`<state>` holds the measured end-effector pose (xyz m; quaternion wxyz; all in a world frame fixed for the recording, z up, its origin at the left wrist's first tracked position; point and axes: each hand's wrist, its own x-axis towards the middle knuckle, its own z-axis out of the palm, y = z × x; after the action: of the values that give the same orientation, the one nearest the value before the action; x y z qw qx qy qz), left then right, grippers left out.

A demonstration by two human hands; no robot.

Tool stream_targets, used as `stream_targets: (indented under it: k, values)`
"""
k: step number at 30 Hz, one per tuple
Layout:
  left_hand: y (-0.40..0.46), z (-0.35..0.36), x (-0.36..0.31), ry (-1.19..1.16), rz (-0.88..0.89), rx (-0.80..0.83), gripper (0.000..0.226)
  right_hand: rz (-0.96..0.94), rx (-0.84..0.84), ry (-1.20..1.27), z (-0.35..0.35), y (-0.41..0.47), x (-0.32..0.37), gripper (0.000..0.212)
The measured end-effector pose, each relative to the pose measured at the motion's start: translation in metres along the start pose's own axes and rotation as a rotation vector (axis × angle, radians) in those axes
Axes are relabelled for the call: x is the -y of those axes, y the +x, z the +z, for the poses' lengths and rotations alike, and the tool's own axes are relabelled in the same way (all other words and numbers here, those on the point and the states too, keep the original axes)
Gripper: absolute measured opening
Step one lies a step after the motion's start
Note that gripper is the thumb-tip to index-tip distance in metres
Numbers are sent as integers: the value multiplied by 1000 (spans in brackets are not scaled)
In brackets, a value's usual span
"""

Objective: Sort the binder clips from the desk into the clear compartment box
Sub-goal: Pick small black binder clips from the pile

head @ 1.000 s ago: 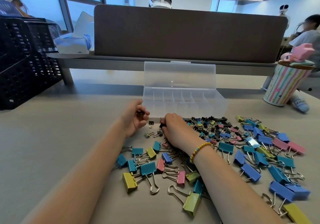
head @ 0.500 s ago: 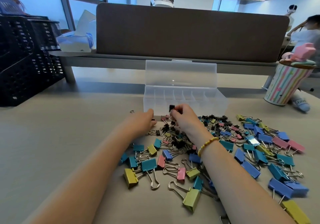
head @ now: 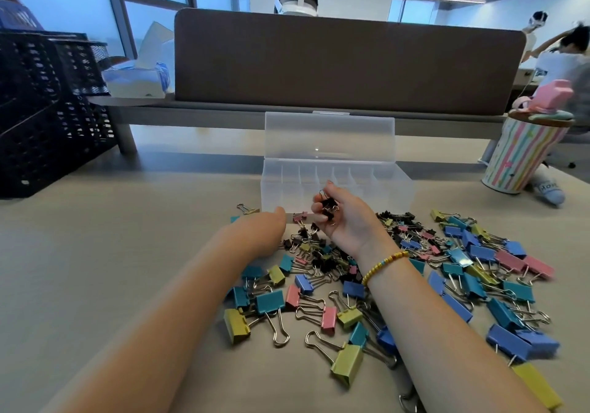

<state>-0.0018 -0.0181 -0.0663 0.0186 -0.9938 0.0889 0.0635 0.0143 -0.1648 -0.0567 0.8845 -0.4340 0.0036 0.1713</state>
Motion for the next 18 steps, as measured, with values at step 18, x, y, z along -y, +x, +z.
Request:
stream_targets:
  k: [18]
  values:
    - [9, 1, 6, -160, -17, -14, 24, -37, -12, -82, 1, 0, -3, 9]
